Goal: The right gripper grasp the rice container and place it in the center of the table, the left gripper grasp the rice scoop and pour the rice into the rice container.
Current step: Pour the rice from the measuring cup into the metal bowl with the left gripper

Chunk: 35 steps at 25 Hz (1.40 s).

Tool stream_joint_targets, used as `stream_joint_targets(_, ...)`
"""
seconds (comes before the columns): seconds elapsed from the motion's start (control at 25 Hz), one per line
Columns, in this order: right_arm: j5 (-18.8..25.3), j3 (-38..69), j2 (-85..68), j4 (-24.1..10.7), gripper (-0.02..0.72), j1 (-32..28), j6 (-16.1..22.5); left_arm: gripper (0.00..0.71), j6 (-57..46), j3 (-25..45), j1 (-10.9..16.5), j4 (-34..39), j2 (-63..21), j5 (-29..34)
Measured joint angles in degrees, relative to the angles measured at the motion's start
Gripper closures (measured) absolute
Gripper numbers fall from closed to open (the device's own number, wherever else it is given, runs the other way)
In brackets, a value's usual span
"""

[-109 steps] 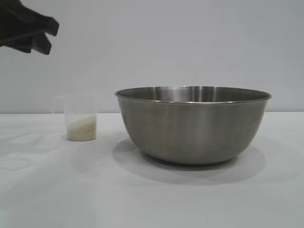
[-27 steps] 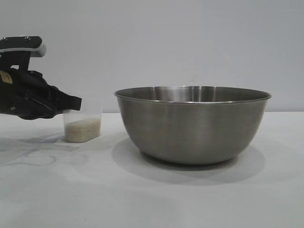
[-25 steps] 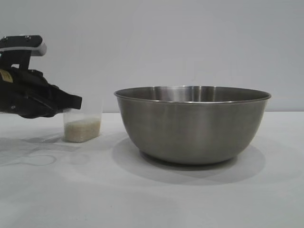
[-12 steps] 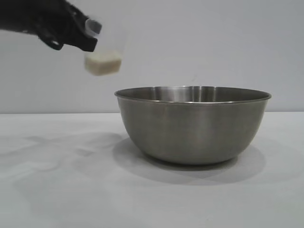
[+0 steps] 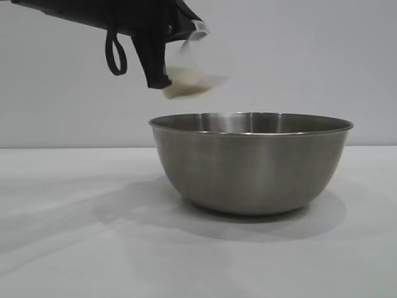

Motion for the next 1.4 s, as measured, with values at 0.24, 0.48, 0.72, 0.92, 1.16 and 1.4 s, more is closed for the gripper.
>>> stream_joint_targets(0.24, 0.00, 0.00, 0.00, 0.00, 0.329, 0.00, 0.13, 0.710, 5.63, -0.79, -0.22, 6.80, 0.03, 5.35)
stream_joint_targets(0.48, 0.00, 0.00, 0.00, 0.00, 0.329, 0.00, 0.13, 0.710, 9.00, -2.98, -0.81, 9.83, 0.12, 8.99)
stream_joint_targets(0.72, 0.00, 0.00, 0.00, 0.00, 0.329, 0.00, 0.22, 0.710, 9.36, -7.63, -0.88, 15.38, 0.12, 12.70)
stream_joint_targets(0.92, 0.00, 0.00, 0.00, 0.00, 0.329, 0.00, 0.22, 0.710, 9.82, -9.28, -0.88, 19.61, 0.12, 15.32)
stream_joint_targets(1.16, 0.00, 0.00, 0.00, 0.00, 0.329, 0.00, 0.22, 0.710, 10.03, -10.64, -0.93, 24.12, 0.12, 16.34)
stream_joint_targets(1.4, 0.00, 0.00, 0.00, 0.00, 0.329, 0.00, 0.22, 0.710, 10.03, -12.42, -1.14, 29.08, 0.12, 17.74)
